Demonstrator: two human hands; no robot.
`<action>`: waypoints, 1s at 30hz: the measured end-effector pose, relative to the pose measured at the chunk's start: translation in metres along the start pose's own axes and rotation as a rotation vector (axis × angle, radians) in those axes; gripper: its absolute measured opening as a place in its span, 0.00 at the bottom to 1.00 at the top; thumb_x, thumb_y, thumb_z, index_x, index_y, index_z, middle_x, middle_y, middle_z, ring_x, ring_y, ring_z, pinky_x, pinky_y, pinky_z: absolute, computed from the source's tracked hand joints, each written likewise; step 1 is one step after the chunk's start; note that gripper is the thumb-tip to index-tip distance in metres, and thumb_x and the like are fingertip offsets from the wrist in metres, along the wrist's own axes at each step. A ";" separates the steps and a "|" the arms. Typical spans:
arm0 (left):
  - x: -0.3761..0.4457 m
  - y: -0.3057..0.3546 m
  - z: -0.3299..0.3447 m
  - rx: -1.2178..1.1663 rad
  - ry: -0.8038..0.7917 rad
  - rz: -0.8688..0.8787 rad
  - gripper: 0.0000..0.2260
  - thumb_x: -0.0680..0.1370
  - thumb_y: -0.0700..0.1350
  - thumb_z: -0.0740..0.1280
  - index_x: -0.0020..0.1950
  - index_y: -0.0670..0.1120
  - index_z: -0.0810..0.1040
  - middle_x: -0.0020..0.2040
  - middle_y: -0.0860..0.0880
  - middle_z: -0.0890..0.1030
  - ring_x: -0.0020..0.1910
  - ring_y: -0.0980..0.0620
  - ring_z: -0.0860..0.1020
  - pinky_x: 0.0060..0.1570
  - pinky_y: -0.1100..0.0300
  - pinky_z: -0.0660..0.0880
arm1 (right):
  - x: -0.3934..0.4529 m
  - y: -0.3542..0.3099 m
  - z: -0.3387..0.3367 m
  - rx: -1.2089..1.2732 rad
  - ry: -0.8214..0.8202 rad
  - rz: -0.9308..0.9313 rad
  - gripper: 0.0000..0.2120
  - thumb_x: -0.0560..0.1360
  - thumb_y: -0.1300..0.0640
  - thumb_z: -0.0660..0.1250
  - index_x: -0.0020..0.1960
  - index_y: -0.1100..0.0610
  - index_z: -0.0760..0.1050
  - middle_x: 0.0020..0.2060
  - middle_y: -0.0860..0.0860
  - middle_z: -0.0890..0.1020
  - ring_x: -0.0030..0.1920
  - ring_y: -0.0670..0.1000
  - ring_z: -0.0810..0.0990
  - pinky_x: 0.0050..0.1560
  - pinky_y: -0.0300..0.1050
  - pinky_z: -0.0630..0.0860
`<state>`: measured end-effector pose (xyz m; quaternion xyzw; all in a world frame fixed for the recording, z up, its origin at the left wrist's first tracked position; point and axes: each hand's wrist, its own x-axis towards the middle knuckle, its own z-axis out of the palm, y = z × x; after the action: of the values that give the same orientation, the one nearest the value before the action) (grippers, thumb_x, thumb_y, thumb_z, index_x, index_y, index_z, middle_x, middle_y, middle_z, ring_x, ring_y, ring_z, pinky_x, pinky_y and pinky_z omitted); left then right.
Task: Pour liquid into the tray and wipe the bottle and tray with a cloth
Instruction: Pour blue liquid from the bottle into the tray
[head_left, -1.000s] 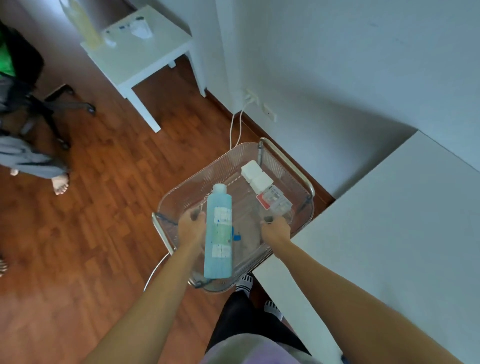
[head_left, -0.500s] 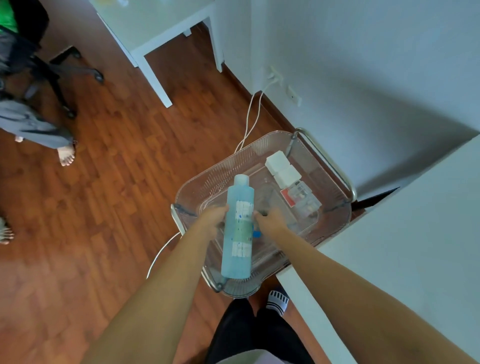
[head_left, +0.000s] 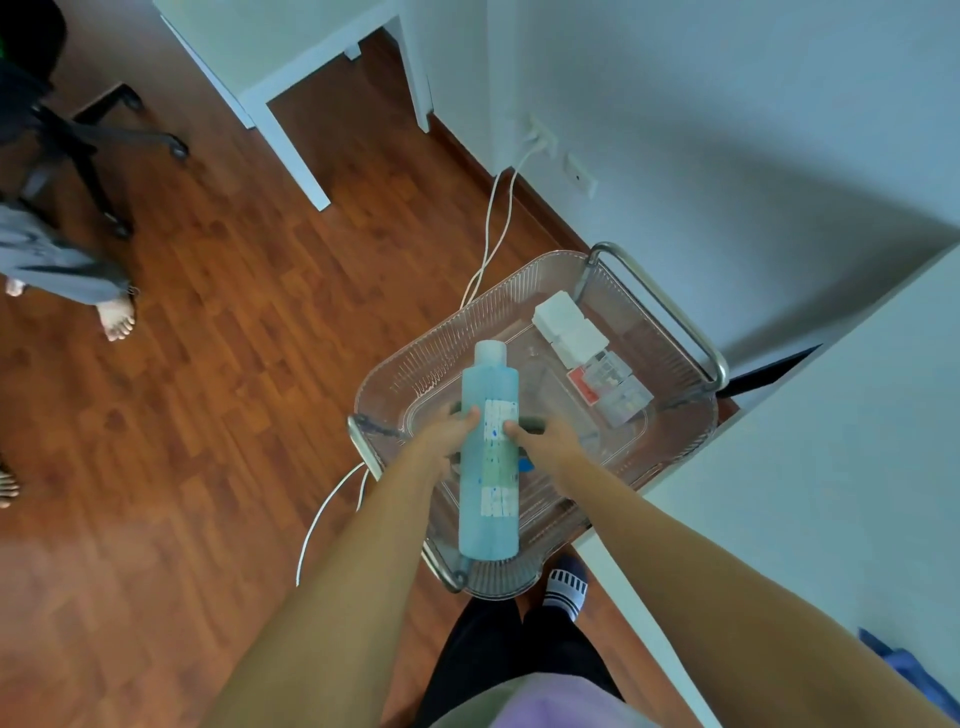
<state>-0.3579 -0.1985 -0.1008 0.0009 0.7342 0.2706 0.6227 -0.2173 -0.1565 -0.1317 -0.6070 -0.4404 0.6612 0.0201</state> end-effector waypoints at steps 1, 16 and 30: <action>-0.003 0.000 0.000 0.021 0.008 0.043 0.21 0.82 0.48 0.62 0.74 0.50 0.64 0.64 0.46 0.77 0.51 0.44 0.78 0.52 0.41 0.78 | -0.003 -0.001 -0.001 0.001 0.012 -0.023 0.19 0.76 0.53 0.68 0.64 0.60 0.76 0.56 0.54 0.82 0.55 0.55 0.81 0.57 0.54 0.79; -0.068 0.026 -0.030 -0.274 -0.167 0.779 0.17 0.80 0.42 0.64 0.68 0.54 0.70 0.63 0.47 0.80 0.60 0.46 0.80 0.50 0.53 0.81 | -0.058 -0.089 -0.010 -0.112 0.078 -0.618 0.17 0.74 0.58 0.70 0.62 0.57 0.75 0.59 0.51 0.81 0.55 0.45 0.80 0.56 0.41 0.78; -0.044 0.026 -0.030 -0.219 -0.283 0.752 0.20 0.85 0.43 0.54 0.77 0.50 0.64 0.76 0.51 0.67 0.75 0.48 0.65 0.72 0.46 0.65 | -0.045 -0.059 -0.011 -0.184 0.208 -0.760 0.20 0.74 0.64 0.69 0.64 0.60 0.71 0.61 0.53 0.79 0.61 0.44 0.75 0.61 0.35 0.74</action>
<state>-0.3843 -0.2028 -0.0478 0.2399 0.5568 0.5527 0.5718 -0.2267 -0.1396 -0.0593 -0.4637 -0.6865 0.4996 0.2531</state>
